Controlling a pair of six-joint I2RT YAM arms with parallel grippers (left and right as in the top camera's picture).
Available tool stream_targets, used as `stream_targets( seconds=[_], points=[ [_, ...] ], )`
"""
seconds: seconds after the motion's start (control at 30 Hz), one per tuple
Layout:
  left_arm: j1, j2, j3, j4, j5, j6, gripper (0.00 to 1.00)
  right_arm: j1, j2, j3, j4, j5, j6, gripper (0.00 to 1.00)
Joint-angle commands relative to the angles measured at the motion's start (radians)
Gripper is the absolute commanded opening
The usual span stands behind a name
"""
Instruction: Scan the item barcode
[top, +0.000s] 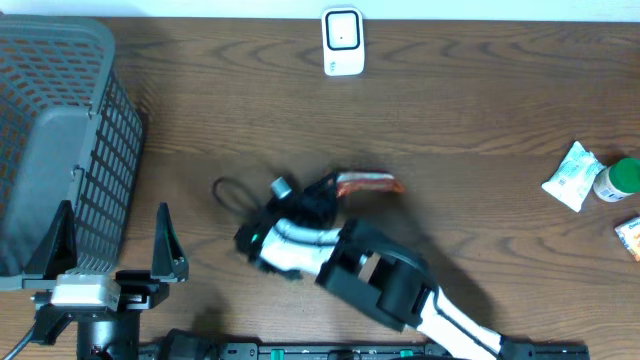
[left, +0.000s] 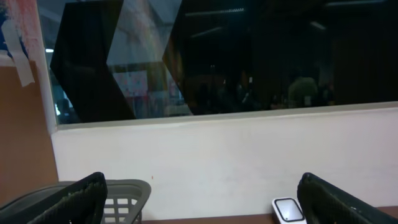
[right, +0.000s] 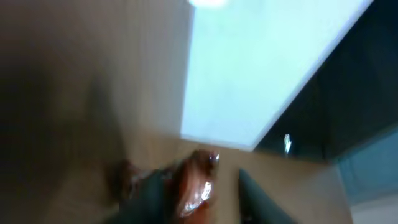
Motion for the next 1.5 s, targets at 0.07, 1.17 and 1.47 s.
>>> stream_targets(
  seconds=[0.07, 1.17, 1.47],
  points=[
    [-0.004, -0.008, -0.006, -0.008, 0.001, 0.009, 0.98, 0.108, 0.006, 0.02, 0.015, -0.242, 0.058, 0.63],
    [0.024, -0.007, -0.006, -0.059, -0.01, 0.009, 0.98, -0.36, -0.097, 0.504, -0.393, -1.456, 0.241, 0.02],
    [0.024, -0.007, -0.006, -0.059, -0.009, 0.009, 0.98, -0.417, -0.112, 0.491, -0.411, -1.454, 0.241, 0.02]
  ],
)
